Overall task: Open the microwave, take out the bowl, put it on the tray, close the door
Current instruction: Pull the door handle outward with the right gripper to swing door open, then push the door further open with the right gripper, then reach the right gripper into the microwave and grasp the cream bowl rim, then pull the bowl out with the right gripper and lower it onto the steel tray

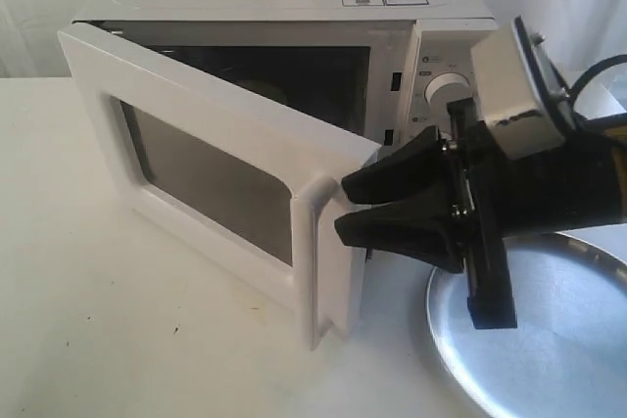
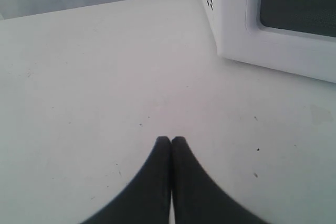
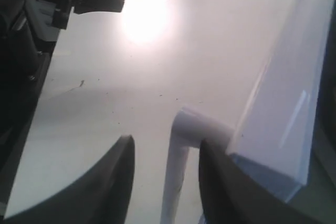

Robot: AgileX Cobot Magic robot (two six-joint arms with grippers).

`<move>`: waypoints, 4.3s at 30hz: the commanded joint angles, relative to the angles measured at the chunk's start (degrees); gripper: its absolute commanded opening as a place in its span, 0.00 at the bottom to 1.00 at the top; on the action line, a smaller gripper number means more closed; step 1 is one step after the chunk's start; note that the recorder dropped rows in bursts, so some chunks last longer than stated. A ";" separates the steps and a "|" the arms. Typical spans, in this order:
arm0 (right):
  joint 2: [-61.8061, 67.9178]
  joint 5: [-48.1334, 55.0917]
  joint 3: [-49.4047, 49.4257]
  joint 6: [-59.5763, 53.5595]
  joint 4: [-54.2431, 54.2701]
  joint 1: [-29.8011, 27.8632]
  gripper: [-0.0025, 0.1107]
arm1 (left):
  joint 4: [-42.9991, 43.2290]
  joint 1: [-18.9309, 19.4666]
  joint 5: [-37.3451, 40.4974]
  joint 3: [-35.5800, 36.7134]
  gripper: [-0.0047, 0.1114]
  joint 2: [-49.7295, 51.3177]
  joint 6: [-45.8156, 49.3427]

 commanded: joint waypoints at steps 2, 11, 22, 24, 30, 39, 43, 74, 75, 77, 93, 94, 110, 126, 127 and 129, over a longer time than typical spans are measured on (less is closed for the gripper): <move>-6.29 -0.15 2.12 1.20 0.48 -0.13 0.31 | -0.20 -0.05 -0.10 -0.06 0.04 -0.12 -0.37; -12.17 8.01 2.34 -10.70 23.24 -0.13 0.02 | -0.20 -0.05 -0.10 -0.06 0.04 -0.12 -0.37; 0.44 33.56 5.33 -8.53 24.20 -0.01 0.02 | -0.20 -0.05 -0.10 -0.06 0.04 -0.12 -0.37; 2.75 30.19 5.21 -8.76 23.90 -0.01 0.02 | -0.20 -0.05 -0.10 -0.06 0.04 -0.12 -0.37; 7.76 9.43 5.21 -8.76 16.69 -0.01 0.02 | -0.20 -0.05 -0.10 -0.06 0.04 -0.12 -0.37; 7.73 -3.06 5.21 -9.93 13.04 -0.01 0.02 | -0.20 -0.05 -0.10 -0.06 0.04 -0.12 -0.37; 7.86 -1.77 5.21 -10.99 11.93 1.19 0.02 | -0.20 -0.05 -0.10 -0.06 0.04 -0.12 -0.37; 41.32 41.69 -25.00 -77.27 64.76 24.63 0.57 | -0.20 -0.05 -0.10 -0.06 0.04 -0.12 -0.37; 42.23 44.04 -26.75 -78.14 64.76 24.63 0.55 | -0.20 -0.05 -0.10 -0.06 0.04 -0.12 -0.37; 43.64 46.80 -29.59 -78.56 64.76 24.63 0.54 | -0.20 -0.05 -0.10 -0.06 0.04 -0.12 -0.37; 53.28 53.76 -40.40 -82.49 64.83 24.63 0.25 | -0.20 -0.05 -0.10 -0.06 0.04 -0.12 -0.37; 53.16 53.14 -40.40 -81.55 64.93 24.63 0.16 | -0.20 -0.05 -0.10 -0.06 0.04 -0.12 -0.37; 39.27 53.06 -31.40 -65.64 65.06 27.44 0.02 | -0.20 -0.05 -0.10 -0.06 0.04 -0.12 -0.37; 14.51 59.02 -2.89 -56.33 65.73 27.94 0.02 | -0.20 -0.05 -0.10 -0.06 0.04 -0.12 -0.37; 12.98 60.10 -1.22 -56.00 66.77 27.94 0.02 | -0.20 -0.05 -0.10 -0.06 0.04 -0.12 -0.37; 9.77 63.16 1.67 -55.85 67.42 27.94 0.02 | -0.20 -0.05 -0.10 -0.06 0.04 -0.12 -0.37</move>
